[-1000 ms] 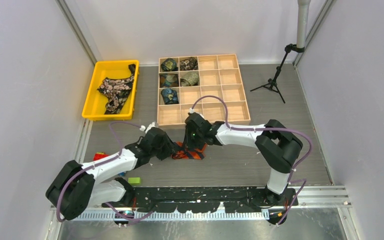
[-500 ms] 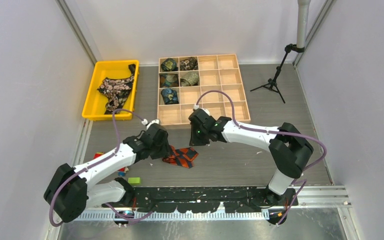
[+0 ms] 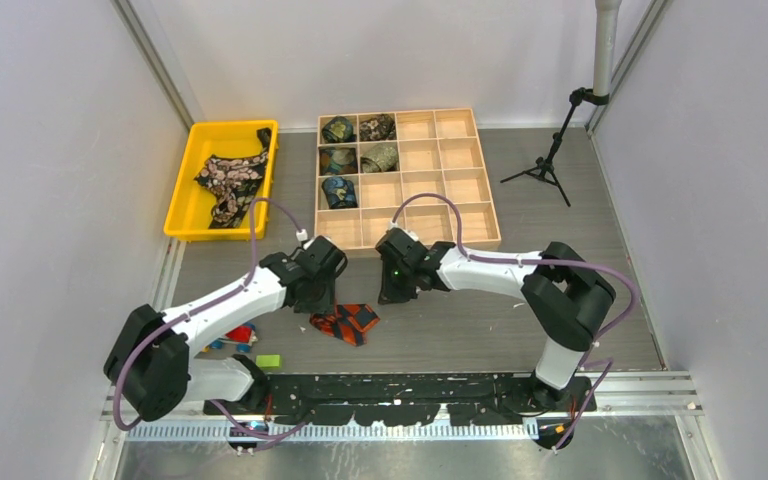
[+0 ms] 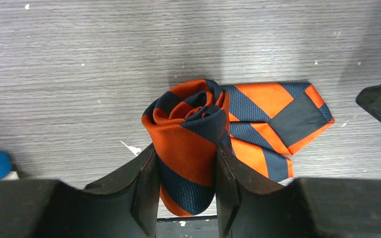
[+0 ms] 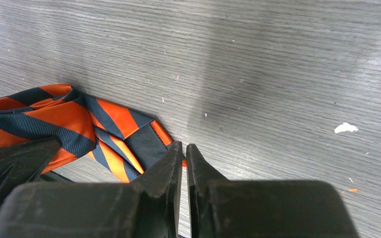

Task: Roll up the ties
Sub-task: Roll the tie at the center of the board.

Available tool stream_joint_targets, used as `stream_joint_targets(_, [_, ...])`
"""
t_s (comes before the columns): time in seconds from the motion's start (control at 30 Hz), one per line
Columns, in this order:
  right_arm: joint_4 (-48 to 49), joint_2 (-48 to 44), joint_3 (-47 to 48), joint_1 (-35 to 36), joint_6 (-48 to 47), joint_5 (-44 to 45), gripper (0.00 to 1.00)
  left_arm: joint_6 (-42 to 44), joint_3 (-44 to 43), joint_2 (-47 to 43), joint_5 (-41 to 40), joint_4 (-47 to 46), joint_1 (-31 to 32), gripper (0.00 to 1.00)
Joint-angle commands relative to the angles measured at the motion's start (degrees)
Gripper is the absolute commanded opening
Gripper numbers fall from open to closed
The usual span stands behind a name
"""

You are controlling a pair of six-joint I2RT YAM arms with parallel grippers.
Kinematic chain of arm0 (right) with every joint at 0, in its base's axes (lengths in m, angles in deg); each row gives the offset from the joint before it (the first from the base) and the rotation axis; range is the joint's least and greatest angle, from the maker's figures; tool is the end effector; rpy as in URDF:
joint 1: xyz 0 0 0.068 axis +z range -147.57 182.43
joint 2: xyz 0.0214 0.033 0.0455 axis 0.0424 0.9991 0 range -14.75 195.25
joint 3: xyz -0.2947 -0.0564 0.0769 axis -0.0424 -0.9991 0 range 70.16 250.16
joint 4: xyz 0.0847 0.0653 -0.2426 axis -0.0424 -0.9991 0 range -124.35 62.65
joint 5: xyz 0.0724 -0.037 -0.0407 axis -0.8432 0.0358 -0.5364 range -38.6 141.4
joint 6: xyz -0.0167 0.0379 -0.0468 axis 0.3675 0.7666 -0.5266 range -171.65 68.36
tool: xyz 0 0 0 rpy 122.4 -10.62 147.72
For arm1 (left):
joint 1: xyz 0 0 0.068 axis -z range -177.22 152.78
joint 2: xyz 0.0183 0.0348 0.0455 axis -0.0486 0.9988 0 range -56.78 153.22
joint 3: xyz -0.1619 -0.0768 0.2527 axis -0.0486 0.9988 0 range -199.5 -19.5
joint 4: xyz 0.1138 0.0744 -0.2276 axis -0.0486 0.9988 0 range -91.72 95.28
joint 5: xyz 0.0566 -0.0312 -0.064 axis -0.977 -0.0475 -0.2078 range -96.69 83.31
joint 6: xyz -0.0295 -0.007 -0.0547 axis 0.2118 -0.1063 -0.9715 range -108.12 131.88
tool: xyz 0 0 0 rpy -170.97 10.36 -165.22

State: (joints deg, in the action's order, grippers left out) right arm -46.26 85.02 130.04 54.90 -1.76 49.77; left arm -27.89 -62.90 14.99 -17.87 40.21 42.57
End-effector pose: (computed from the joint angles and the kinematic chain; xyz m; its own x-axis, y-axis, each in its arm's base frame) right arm 0.2205 0.2892 0.1936 -0.9488 0.0196 -0.3152 -0.1181 0.9036 0.4117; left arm 0.1701 -0.1298 0.2212 -0.9256 -0.0459 -0.3758 -0.0189 0.9970 -0.0754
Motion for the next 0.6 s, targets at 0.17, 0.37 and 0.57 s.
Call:
stream_joint_targets(0.17, [-2.4,-4.4,-0.9,0.1,1.2,7.2,0.13,2.1,-4.4,4.3,-8.8,7.7,5.8,0.27])
stream_joint_targets(0.37, [-8.4,-10.2,-2.7,-2.0,4.4,14.9,0.13,0.1,-7.8,9.8,-15.9,12.2,11.8,0.26])
stream_joint_targets(0.57, [-13.1,-17.7,-5.6,-5.3,7.7,21.2,0.13,-2.2,-10.2,15.0,-20.5,15.2,17.2,0.26])
